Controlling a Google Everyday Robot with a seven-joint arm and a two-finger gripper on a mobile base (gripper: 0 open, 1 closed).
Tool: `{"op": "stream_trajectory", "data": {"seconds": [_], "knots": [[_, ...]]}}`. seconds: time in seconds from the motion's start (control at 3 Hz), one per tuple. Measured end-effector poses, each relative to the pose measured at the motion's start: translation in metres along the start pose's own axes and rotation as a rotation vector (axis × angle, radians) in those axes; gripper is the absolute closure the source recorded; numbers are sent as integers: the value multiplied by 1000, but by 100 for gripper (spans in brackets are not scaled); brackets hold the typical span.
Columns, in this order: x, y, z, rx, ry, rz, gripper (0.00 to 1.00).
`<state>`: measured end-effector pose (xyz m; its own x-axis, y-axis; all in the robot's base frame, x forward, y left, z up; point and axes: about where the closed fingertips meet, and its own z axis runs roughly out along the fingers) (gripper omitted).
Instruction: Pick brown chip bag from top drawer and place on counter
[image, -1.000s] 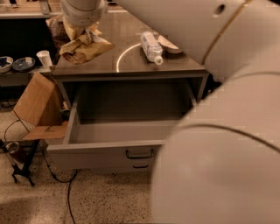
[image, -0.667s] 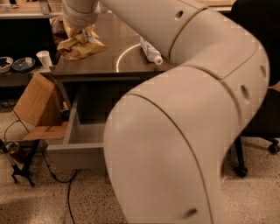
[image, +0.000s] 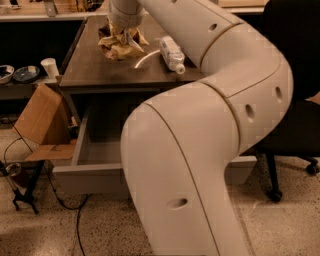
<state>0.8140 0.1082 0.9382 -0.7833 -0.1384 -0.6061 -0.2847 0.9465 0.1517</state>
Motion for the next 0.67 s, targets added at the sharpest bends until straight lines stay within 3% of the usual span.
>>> {"op": "stream_trajectory", "data": {"seconds": [0.33, 0.67], "knots": [[-11, -34, 4, 26, -50, 102, 93], [-11, -40, 5, 9, -71, 115, 70]]}}
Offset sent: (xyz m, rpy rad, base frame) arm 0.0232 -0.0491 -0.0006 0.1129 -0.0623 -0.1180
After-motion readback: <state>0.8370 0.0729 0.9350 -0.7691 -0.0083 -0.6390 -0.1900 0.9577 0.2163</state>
